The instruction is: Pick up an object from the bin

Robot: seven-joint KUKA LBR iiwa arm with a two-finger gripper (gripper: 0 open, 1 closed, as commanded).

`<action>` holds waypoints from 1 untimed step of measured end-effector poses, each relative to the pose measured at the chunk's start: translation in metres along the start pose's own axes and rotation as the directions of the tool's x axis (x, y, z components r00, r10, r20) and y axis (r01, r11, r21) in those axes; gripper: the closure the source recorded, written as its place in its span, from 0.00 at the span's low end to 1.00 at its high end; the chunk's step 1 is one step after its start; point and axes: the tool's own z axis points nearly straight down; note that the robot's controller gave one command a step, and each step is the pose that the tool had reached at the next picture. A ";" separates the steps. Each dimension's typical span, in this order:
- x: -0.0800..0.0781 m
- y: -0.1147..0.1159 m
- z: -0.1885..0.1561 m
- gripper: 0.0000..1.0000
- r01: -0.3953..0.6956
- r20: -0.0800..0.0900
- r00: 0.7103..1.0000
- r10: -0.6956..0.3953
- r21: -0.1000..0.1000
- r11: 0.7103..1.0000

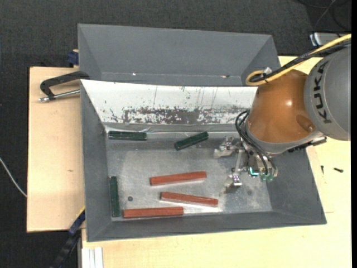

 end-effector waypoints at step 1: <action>-0.002 0.000 -0.003 0.00 0.000 0.007 1.000 0.000 0.000 1.000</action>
Offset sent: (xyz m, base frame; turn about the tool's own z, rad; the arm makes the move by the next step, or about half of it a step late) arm 0.0233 0.0491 -0.0700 -0.0682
